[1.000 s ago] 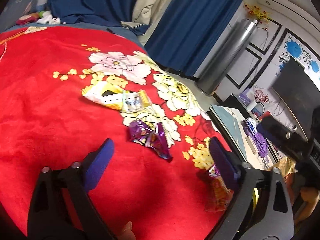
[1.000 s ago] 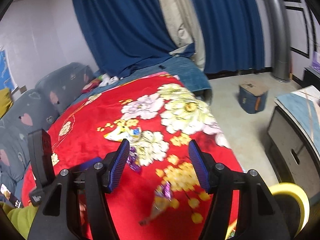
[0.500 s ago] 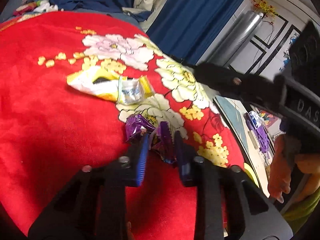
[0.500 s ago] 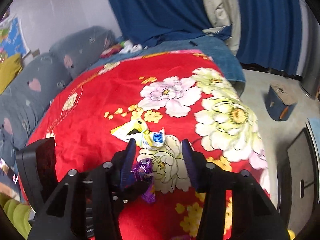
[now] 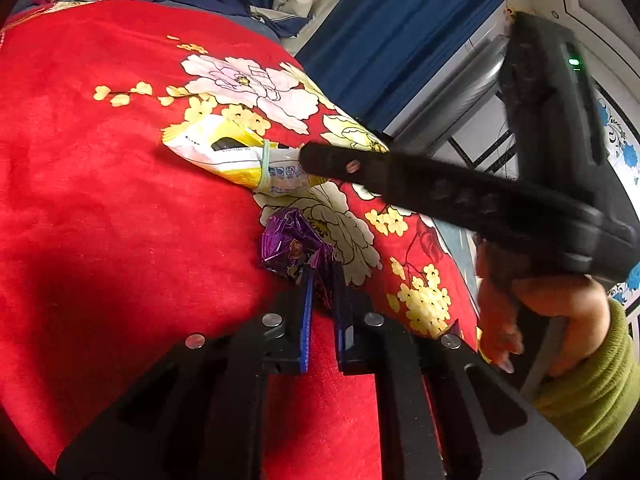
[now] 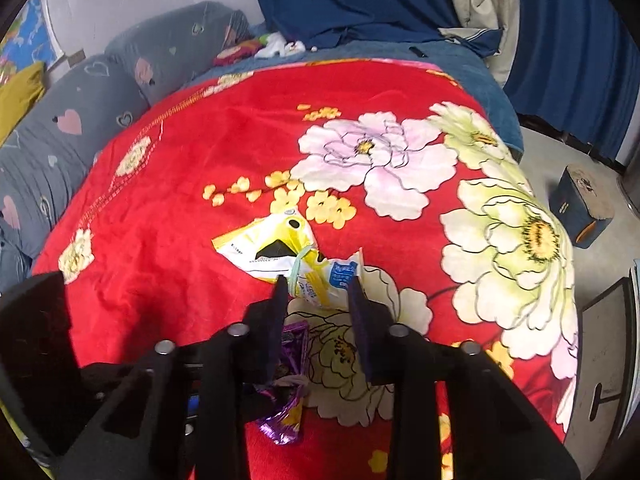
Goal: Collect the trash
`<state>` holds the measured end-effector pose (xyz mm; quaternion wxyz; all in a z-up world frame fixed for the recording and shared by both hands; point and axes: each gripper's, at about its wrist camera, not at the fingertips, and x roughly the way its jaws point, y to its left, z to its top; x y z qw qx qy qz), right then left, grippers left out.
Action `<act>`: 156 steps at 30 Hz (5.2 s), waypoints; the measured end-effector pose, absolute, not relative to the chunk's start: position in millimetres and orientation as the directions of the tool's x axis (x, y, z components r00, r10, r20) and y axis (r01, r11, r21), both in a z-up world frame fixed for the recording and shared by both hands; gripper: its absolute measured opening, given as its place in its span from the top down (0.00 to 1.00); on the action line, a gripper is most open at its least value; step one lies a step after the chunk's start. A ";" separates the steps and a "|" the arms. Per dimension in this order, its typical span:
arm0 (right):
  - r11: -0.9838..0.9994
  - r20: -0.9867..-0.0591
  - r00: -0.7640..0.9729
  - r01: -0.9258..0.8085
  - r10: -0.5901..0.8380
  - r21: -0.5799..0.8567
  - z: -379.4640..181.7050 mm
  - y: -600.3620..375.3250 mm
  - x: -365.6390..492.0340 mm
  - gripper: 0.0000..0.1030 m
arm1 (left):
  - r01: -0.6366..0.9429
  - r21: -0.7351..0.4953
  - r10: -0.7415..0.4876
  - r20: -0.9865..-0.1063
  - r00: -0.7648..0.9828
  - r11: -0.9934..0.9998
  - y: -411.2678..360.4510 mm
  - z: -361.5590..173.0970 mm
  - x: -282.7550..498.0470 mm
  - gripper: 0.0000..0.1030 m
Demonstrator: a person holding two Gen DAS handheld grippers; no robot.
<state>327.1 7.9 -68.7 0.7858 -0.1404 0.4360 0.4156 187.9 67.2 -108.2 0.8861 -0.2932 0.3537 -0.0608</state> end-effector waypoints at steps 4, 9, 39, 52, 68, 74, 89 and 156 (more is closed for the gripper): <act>0.626 -0.815 0.290 -0.772 0.502 0.111 -74.2 12.3 324.3 0.95 | -0.095 -0.564 -0.314 -0.584 0.748 0.820 68.9 -105.4 182.8 0.96; 0.654 -0.774 0.343 -0.747 0.532 0.118 -60.7 -4.4 313.4 0.96 | -0.074 -0.553 -0.306 -0.563 0.768 0.830 67.9 -95.3 174.9 0.96; 0.829 -0.553 0.630 -0.504 0.545 0.243 -0.3 -208.3 233.3 0.96 | 0.221 -0.459 -0.430 -0.423 0.797 0.861 -21.3 -23.7 153.5 0.96; 0.896 -0.563 0.697 -0.355 0.444 0.267 -26.0 -298.1 183.0 0.96 | 0.368 -0.377 -0.516 -0.459 0.723 0.850 -100.2 -27.4 150.6 0.96; 0.940 -0.609 0.727 -0.159 0.318 0.302 -76.0 -392.3 144.7 0.96 | 0.493 -0.297 -0.566 -0.566 0.600 0.818 -188.3 -59.0 152.4 0.96; 0.941 -0.626 0.719 -0.118 0.301 0.318 -93.6 -412.1 135.9 0.96 | 0.527 -0.259 -0.560 -0.613 0.558 0.809 -212.2 -72.6 155.6 0.96; 0.941 -0.645 0.719 -0.040 0.261 0.336 -105.1 -432.3 126.9 0.73 | 0.542 -0.252 -0.557 -0.645 0.523 0.801 -232.7 -82.0 171.6 0.65; 0.976 -0.242 0.945 -0.213 0.218 0.046 -27.4 -241.0 41.2 0.06 | 0.050 -0.115 -0.089 -0.376 0.922 0.992 -20.8 -9.1 35.2 0.11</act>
